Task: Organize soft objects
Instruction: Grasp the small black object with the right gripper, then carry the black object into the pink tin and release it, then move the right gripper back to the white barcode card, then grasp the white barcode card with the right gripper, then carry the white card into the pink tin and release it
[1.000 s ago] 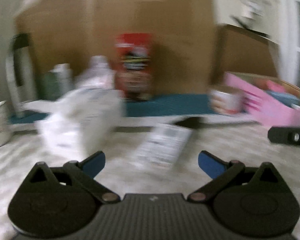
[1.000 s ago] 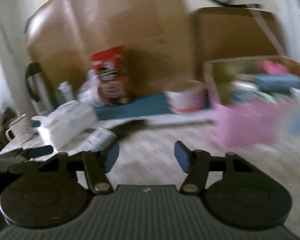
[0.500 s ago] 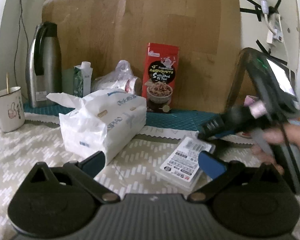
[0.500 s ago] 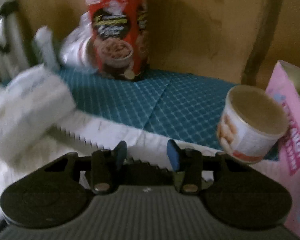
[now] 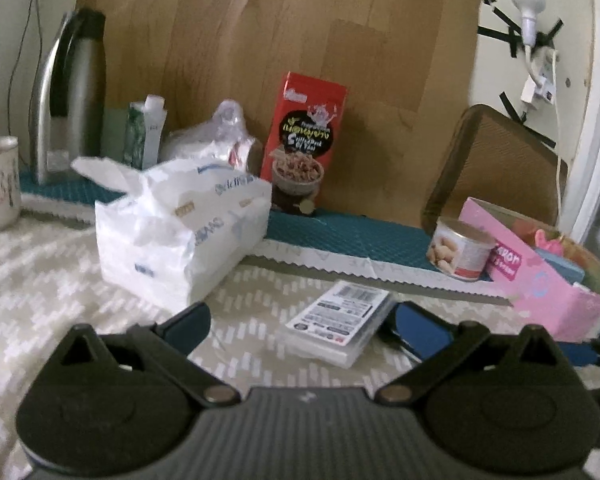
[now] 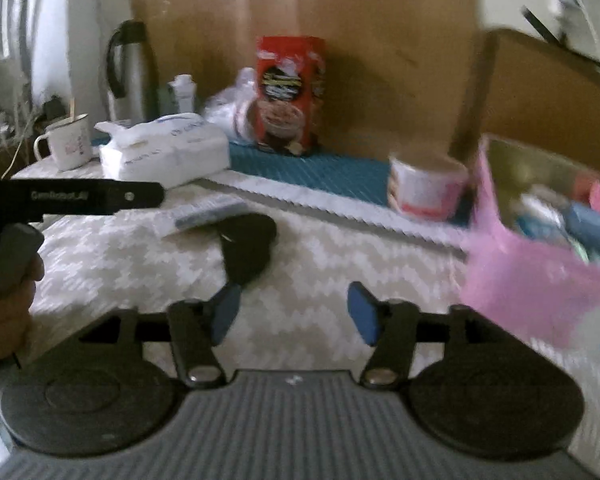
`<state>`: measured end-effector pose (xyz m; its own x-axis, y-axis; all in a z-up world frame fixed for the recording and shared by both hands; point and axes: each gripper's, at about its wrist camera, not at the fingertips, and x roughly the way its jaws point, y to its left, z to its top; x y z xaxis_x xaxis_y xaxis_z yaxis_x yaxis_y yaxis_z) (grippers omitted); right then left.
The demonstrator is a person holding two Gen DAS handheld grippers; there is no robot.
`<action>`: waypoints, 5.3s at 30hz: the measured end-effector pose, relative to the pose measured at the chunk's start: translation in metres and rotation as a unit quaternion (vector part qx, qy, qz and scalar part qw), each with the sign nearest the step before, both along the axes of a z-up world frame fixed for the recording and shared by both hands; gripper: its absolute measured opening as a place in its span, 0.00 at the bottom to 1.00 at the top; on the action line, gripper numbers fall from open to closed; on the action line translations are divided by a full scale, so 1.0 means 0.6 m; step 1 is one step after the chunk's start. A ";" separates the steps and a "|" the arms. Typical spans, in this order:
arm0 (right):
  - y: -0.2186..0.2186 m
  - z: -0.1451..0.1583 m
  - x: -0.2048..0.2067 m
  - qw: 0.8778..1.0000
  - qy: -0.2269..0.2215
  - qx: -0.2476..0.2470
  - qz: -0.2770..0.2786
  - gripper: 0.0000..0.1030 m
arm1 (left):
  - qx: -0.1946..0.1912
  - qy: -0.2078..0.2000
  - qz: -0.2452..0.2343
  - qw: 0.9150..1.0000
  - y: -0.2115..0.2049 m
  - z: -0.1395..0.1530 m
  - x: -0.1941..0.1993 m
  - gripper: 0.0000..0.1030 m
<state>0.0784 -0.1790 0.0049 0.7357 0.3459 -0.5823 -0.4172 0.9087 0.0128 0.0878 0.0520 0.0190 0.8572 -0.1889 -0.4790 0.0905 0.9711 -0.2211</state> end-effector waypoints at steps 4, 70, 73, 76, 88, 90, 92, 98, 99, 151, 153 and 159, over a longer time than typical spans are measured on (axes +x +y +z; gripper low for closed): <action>0.034 -0.016 0.065 0.999 0.024 0.006 0.034 0.62 | -0.054 0.038 -0.007 0.998 0.008 0.004 -0.008 0.99; -0.206 0.007 -0.119 0.949 -0.040 0.212 -0.231 0.50 | 0.144 0.032 -0.142 0.979 -0.275 0.038 -0.042 0.78; -0.194 0.003 -0.113 0.950 -0.028 0.211 -0.230 0.50 | 0.145 0.036 -0.137 0.979 -0.255 0.030 -0.043 0.78; -0.180 -0.001 -0.108 0.952 -0.019 0.206 -0.224 0.50 | 0.146 0.038 -0.130 0.980 -0.234 0.023 -0.043 0.78; -0.103 -0.007 -0.081 0.969 0.005 0.170 -0.182 0.50 | 0.143 0.046 -0.097 0.984 -0.152 0.001 -0.040 0.80; -0.089 -0.008 -0.074 0.971 0.010 0.166 -0.172 0.50 | 0.140 0.049 -0.091 0.985 -0.137 -0.002 -0.040 0.80; -0.074 -0.008 -0.069 0.974 0.013 0.161 -0.160 0.50 | 0.137 0.051 -0.082 0.986 -0.118 -0.006 -0.040 0.81; -0.025 -0.012 -0.045 0.983 0.030 0.137 -0.116 0.50 | 0.114 0.063 -0.044 0.991 -0.049 -0.014 -0.036 0.81; -0.015 -0.012 -0.036 0.985 0.033 0.133 -0.106 0.50 | 0.108 0.064 -0.034 0.991 -0.036 -0.014 -0.033 0.81; -0.046 -0.024 -0.037 1.000 0.012 -0.011 -0.010 0.46 | 0.030 0.105 -0.189 0.976 -0.187 -0.012 -0.014 0.55; -0.094 -0.023 -0.067 0.999 0.009 -0.008 -0.051 0.45 | 0.043 0.103 -0.226 0.968 -0.241 -0.015 -0.023 0.55; -0.220 -0.025 -0.142 0.987 -0.008 0.000 -0.163 0.46 | 0.071 0.094 -0.324 0.939 -0.413 -0.022 -0.049 0.56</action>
